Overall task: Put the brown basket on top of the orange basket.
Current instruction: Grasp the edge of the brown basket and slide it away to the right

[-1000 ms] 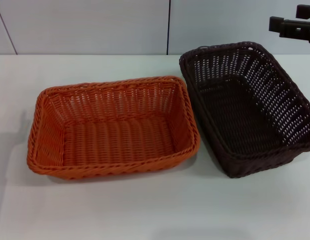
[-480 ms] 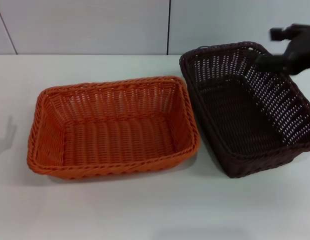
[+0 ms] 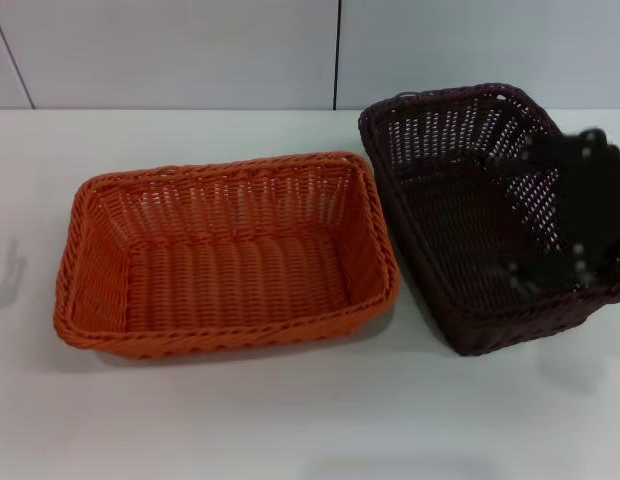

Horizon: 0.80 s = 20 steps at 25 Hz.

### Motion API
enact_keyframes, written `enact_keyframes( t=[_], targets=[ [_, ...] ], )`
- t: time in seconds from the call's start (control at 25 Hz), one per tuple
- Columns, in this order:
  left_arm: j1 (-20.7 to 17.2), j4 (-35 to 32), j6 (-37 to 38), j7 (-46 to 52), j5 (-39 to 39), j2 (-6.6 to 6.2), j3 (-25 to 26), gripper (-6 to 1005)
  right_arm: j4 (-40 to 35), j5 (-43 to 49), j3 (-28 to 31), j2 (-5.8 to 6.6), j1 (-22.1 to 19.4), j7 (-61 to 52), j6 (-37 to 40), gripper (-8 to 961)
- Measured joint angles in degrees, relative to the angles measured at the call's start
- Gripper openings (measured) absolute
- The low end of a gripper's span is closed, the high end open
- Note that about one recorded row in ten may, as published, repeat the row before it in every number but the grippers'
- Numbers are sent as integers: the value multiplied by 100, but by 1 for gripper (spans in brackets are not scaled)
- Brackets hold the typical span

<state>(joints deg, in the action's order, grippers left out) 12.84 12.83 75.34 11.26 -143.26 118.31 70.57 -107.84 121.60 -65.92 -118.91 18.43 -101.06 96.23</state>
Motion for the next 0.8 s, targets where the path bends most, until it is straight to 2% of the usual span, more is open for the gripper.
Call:
enact_keyframes(
  t=[0.44, 0.8],
  targets=[
    [-54, 5, -2, 0, 10, 17, -4, 777, -178, 772, 208, 41, 376, -584, 915, 823],
    [1, 39, -139, -4, 21, 16, 28, 777, -59, 1009, 464, 60, 504, -677, 1126, 823]
  ],
)
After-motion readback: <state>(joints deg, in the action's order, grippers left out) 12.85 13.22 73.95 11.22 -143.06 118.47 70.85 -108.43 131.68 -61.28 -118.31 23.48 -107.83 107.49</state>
